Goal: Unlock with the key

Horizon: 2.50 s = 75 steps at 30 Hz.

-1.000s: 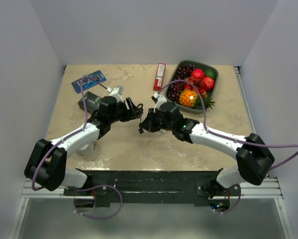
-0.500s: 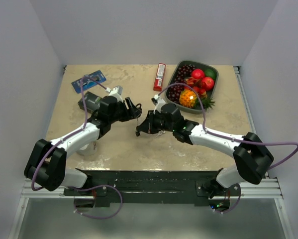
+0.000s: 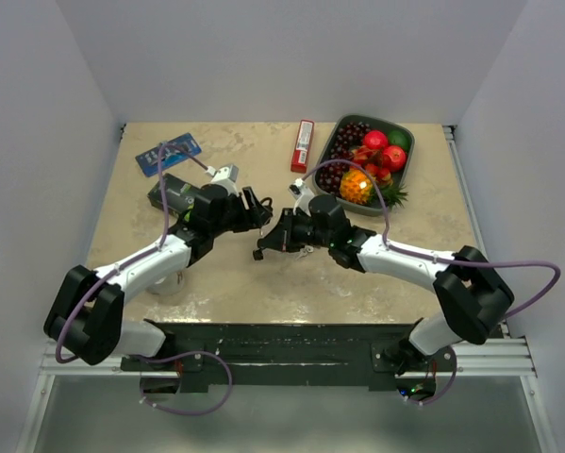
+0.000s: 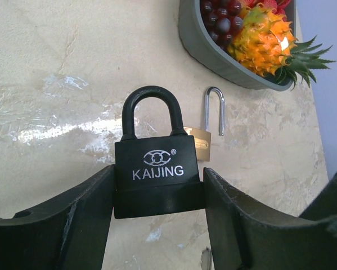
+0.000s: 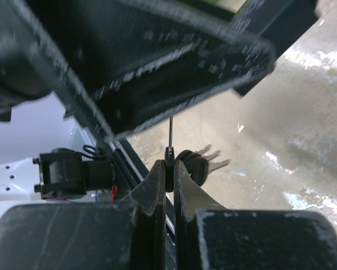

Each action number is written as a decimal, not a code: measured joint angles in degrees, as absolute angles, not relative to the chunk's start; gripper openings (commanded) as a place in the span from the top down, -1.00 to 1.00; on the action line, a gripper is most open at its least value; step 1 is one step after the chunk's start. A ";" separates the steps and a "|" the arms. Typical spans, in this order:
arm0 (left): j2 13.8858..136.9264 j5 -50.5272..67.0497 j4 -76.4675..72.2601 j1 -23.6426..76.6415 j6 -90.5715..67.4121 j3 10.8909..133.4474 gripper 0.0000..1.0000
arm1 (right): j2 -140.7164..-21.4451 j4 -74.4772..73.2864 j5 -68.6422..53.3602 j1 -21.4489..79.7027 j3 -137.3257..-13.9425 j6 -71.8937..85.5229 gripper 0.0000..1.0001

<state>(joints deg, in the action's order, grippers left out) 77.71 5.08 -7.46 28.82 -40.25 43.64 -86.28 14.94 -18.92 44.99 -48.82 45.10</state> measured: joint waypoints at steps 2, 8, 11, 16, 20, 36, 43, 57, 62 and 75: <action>77.25 4.51 -7.33 29.47 -39.75 43.64 1.00 | -86.37 15.66 -19.75 43.90 -48.82 45.56 1.00; 76.12 3.40 -7.03 30.24 -38.83 43.94 1.00 | -87.09 17.98 -22.20 42.11 -48.82 46.48 1.00; 76.01 2.76 -6.79 30.41 -38.30 43.94 1.00 | -87.70 18.74 -22.70 41.98 -48.82 46.74 1.00; 76.01 2.50 -5.89 30.46 -38.24 43.94 1.00 | -88.12 18.96 -23.46 41.98 -48.38 46.96 1.00; 76.01 2.50 -5.87 30.46 -38.24 43.94 1.00 | -88.68 19.31 -23.70 41.98 -48.34 46.96 1.00; 76.01 2.17 -5.87 30.92 -37.80 43.99 1.00 | -90.61 20.14 -24.21 41.98 -48.27 47.09 1.00; 76.01 1.93 -5.85 31.22 -37.78 44.05 1.00 | -90.74 20.14 -24.23 41.98 -48.27 47.09 1.00; 75.99 1.15 -5.69 31.62 -37.15 44.05 1.00 | -91.66 19.88 -24.25 41.36 -48.29 47.05 1.00; 75.94 0.93 -5.43 31.92 -36.80 44.05 1.00 | -91.66 19.84 -24.99 41.17 -48.29 47.05 1.00; 75.94 0.93 -5.32 32.40 -36.77 44.07 1.00 | -92.20 19.79 -25.28 40.66 -48.86 47.09 1.00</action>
<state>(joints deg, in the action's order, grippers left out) 75.94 0.93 -5.32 32.40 -36.77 44.07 -92.20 19.79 -25.28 40.66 -48.86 47.09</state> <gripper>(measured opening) 0.642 0.034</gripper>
